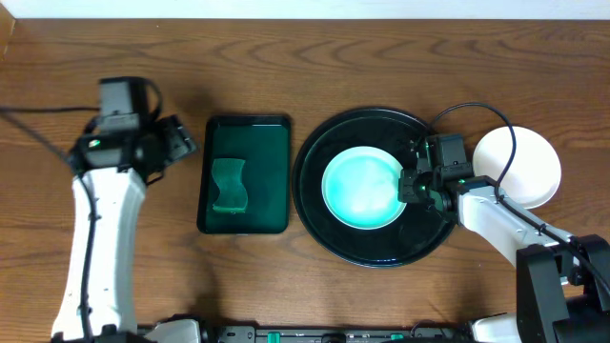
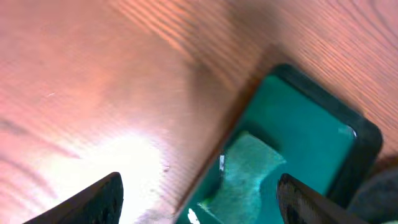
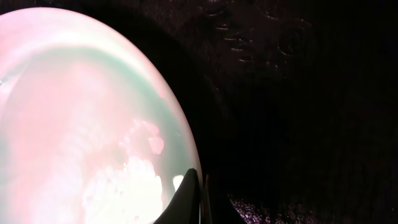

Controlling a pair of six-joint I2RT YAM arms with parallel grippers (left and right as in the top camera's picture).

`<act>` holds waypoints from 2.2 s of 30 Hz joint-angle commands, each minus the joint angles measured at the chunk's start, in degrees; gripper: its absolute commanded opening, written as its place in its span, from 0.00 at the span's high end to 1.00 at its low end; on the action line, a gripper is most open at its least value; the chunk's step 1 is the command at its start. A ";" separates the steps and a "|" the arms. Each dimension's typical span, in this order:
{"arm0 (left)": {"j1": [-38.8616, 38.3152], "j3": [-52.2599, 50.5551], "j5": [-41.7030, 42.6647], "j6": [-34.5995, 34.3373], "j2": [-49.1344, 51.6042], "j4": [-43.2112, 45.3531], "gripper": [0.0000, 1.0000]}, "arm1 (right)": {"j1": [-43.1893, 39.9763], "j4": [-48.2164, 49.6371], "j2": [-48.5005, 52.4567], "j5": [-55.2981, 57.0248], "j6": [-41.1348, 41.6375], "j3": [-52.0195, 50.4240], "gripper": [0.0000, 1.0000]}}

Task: Clean dirty plates on tray and stack at the side
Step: 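Slide the white plate up the black tray with the right gripper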

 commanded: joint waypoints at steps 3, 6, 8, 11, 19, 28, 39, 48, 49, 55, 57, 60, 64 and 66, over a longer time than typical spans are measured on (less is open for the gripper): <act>2.71 0.68 -0.09 0.35 -0.72 -0.50 0.21 | 0.57 0.02 0.31 -1.99 -0.13 -0.07 0.99; 2.71 0.68 -0.09 0.35 -0.70 -0.50 0.21 | 0.57 0.00 0.31 -1.99 -0.13 -0.07 0.99; 2.71 0.68 -0.09 0.35 -0.70 -0.52 0.21 | 0.57 0.00 0.31 -1.99 -0.13 -0.07 0.99; 2.71 0.68 -0.09 0.35 -0.70 -0.50 0.20 | 0.57 0.07 0.31 -1.97 -0.13 -0.07 0.95; 2.71 0.68 -0.09 0.35 -0.70 -0.50 0.20 | 0.57 0.70 0.31 -1.92 -0.15 -0.07 0.62; 2.71 0.68 -0.09 0.35 -0.70 -0.50 0.20 | 0.57 2.38 3.48 -1.97 -0.09 -0.07 0.73; 2.71 0.68 -0.09 0.35 -0.70 -0.50 0.20 | 0.57 3.04 4.48 -1.95 -0.11 -0.07 0.99; 2.71 0.68 -0.09 0.35 -0.70 -0.50 0.20 | 0.57 2.89 4.48 -1.97 -0.11 -0.07 0.99; 2.71 0.68 -0.09 0.35 -0.70 -0.50 0.20 | 0.57 2.89 4.48 -1.97 -0.11 -0.07 0.99; 2.71 0.68 -0.09 0.35 -0.70 -0.50 0.20 | 0.57 2.84 4.48 -1.97 -0.11 -0.07 0.99; 2.71 0.68 -0.09 0.35 -0.70 -0.52 0.20 | 0.57 2.86 4.48 -1.97 -0.11 -0.07 0.99; 2.71 0.68 -0.09 0.35 -0.70 -0.50 0.20 | 0.57 2.84 4.48 -1.97 -0.11 -0.07 0.99; 2.71 0.68 -0.09 0.35 -0.70 -0.50 0.20 | 0.55 2.32 4.48 -1.97 -0.11 -0.07 0.99; 2.71 0.68 -0.09 0.35 -0.70 -0.50 0.20 | 0.55 2.34 4.17 -1.97 -0.11 -0.04 0.99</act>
